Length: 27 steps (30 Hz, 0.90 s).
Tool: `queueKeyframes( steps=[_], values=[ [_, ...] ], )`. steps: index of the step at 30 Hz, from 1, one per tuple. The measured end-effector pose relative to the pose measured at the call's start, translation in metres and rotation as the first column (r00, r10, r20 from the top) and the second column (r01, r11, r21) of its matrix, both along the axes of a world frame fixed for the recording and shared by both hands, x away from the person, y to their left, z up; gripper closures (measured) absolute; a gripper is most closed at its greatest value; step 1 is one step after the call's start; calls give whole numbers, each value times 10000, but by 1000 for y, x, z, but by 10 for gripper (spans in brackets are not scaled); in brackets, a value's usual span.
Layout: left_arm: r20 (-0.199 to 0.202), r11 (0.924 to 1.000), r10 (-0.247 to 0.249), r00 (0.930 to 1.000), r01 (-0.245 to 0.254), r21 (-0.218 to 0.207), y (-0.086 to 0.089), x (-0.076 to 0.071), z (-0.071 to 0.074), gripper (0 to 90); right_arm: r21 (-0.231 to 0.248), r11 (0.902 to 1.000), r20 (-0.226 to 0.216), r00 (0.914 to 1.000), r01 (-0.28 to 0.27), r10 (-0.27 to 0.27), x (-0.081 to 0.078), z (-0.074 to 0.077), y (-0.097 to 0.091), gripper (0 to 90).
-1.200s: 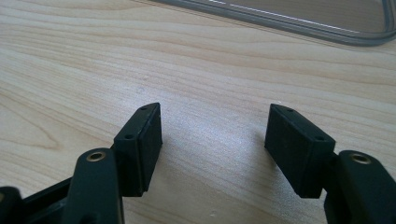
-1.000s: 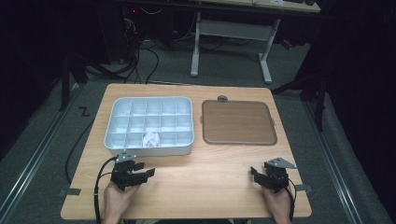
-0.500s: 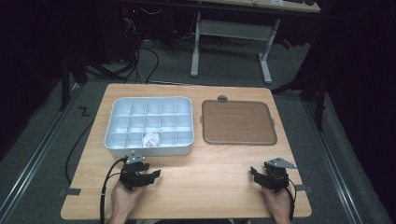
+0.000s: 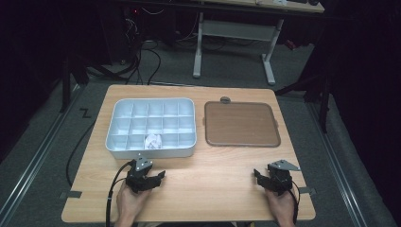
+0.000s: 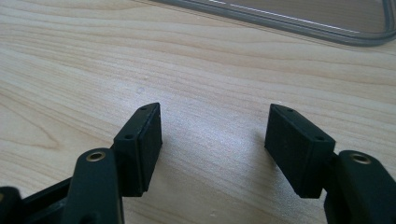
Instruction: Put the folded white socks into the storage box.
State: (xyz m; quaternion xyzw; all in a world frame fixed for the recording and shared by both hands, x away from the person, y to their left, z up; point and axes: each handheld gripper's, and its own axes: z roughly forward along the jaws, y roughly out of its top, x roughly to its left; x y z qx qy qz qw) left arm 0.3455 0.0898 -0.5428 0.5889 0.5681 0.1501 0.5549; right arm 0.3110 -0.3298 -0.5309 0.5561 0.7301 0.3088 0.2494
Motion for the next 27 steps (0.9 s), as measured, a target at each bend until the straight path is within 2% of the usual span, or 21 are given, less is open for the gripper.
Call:
queueKeyframes(
  steps=[8,27],
  values=[
    [416,9991,-20,9991,2,425,-5,-1,-4,362,8,10000,-6,10000,2,-2,0,0,0,371],
    [424,9989,-35,9991,15,473,-6,-1,-4,347,10,10000,-15,10000,-2,2,0,0,0,370]
  ],
)
